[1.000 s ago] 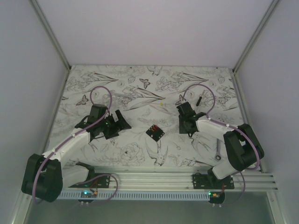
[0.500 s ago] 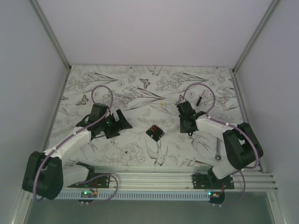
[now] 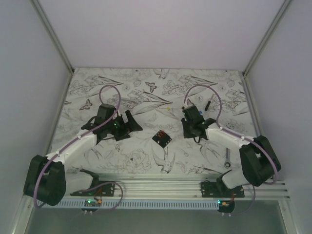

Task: Snap on the fuse box
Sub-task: Pick up the fuse from the center of the board.

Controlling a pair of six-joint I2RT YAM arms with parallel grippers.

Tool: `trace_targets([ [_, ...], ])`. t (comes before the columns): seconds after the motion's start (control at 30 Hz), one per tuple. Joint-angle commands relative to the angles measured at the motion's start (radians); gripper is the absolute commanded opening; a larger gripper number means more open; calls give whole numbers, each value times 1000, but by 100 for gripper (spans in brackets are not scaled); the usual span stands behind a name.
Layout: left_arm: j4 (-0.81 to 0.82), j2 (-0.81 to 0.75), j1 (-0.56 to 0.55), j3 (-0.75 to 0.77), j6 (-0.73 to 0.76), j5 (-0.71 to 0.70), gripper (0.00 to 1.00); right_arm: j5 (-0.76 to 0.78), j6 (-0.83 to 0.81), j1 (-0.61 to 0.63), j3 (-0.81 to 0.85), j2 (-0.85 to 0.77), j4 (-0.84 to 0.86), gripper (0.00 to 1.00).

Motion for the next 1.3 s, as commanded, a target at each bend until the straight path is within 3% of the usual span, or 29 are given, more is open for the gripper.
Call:
trace_targets([
  [0.0,60,33,-27,48,-53,67,99,-97,-72,42,27,-45,108,21],
  [0.13,112,97,-65,100,-85,93,95,-159,-112,90,33,-68,199,21],
  [0.4,174,213,-152,203,-124,120,71,-264,-144,146,37,-113,325,21],
  [0.6,196,259,-201,253,-139,111,60,-341,-143,155,42,-140,359,21],
  [0.9,217,304,-228,285,-164,107,37,-383,-126,166,39,-146,405,21],
  [1.27,237,316,-236,285,-182,113,29,-391,-114,169,39,-142,432,21],
])
